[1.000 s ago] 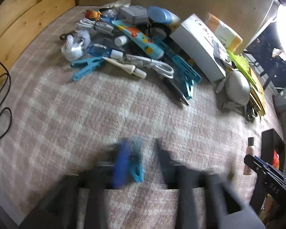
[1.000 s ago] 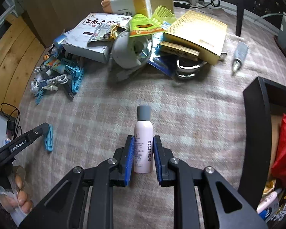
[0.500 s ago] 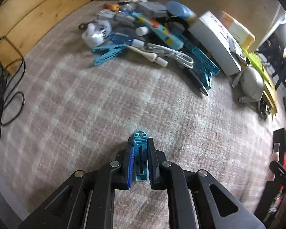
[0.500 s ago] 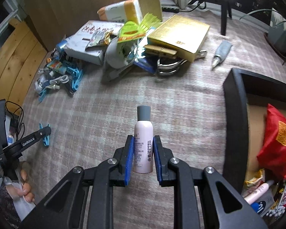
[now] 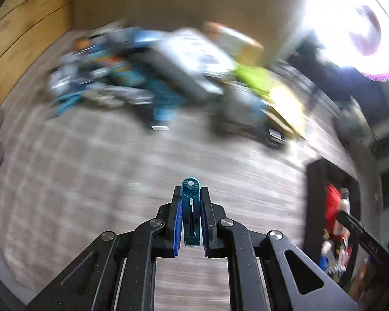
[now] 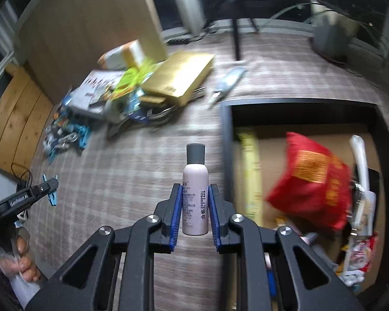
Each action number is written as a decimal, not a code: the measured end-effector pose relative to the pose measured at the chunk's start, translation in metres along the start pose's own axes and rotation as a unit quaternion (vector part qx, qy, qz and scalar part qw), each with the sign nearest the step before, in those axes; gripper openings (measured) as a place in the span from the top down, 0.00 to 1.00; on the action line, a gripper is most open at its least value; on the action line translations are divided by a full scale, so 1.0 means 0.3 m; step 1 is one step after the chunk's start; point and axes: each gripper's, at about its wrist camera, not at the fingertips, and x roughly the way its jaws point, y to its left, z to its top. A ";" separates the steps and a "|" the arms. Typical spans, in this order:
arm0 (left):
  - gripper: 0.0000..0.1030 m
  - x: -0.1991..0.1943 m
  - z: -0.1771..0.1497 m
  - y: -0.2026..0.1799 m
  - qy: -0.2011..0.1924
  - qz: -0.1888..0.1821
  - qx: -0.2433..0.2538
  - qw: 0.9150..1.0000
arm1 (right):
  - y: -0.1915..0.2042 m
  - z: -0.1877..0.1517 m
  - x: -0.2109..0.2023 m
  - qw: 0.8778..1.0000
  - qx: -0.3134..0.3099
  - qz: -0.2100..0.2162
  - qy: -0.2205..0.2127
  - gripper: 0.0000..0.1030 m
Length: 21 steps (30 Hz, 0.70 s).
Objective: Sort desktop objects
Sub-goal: 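Carry the blue clothespin and small pink bottle into the tray and open both grippers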
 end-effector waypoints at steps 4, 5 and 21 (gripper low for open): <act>0.89 -0.024 -0.065 -0.248 0.018 -0.037 0.076 0.996 | -0.119 -0.026 -0.070 0.999 0.030 -0.025 -0.020 0.81; 0.89 -0.023 -0.080 -0.316 0.022 -0.046 0.097 0.994 | -0.150 -0.034 -0.086 0.999 0.038 -0.031 -0.023 0.81; 0.62 -0.006 -0.249 -0.860 0.061 -0.102 0.265 0.957 | -0.577 -0.168 -0.275 0.978 0.161 -0.120 -0.060 0.80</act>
